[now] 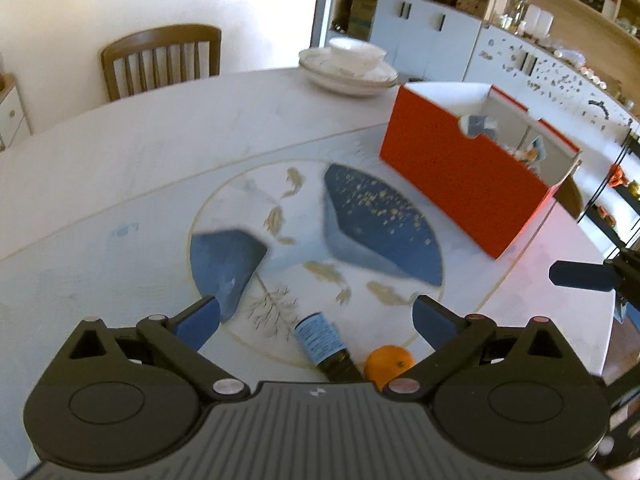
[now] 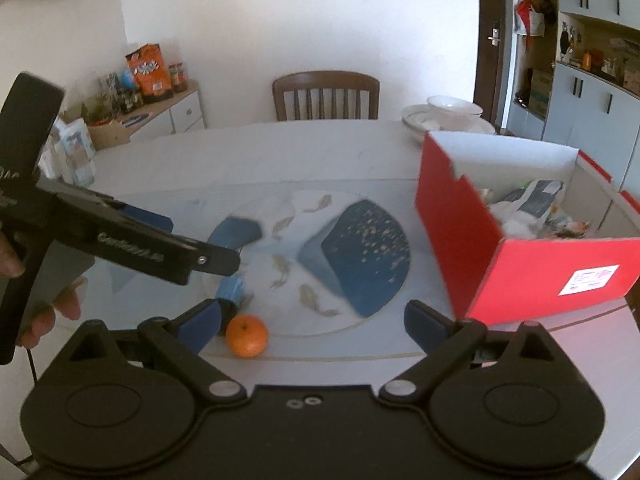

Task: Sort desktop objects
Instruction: 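Withdraw both open tools from the box toward the bottle and orange, then close the left gripper on the brown bottle while the right grasps the orange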

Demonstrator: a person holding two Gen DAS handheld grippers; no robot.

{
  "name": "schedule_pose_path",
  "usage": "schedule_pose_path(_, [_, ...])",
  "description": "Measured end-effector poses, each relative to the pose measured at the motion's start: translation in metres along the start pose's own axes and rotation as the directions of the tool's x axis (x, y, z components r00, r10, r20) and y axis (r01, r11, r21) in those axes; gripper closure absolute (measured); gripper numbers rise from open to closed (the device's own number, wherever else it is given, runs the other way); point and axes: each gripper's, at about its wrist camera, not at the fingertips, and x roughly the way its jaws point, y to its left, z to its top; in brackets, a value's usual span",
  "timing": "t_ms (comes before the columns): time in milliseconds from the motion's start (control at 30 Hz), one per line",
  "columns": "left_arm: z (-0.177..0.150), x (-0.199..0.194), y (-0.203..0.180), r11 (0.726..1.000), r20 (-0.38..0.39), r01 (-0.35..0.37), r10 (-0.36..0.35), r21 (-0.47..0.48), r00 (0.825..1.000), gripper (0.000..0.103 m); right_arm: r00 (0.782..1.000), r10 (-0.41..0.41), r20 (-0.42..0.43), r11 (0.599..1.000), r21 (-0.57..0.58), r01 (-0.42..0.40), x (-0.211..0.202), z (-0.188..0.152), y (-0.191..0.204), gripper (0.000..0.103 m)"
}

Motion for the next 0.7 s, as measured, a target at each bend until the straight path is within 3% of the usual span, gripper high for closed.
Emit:
schedule_pose_path(367, [-0.006, 0.025, 0.008, 0.999, -0.062, -0.028, 0.025, -0.043, 0.998, 0.0, 0.999, -0.004, -0.051, 0.999, -0.042, 0.002, 0.031, -0.016, 0.02, 0.007])
schedule_pose_path(700, [-0.008, 0.041, 0.011, 0.997, -0.109, -0.039, 0.031, -0.073, 0.994, 0.0, 0.996, 0.01, -0.084, 0.994, -0.104, -0.018, 0.052, -0.021, 0.035, 0.018])
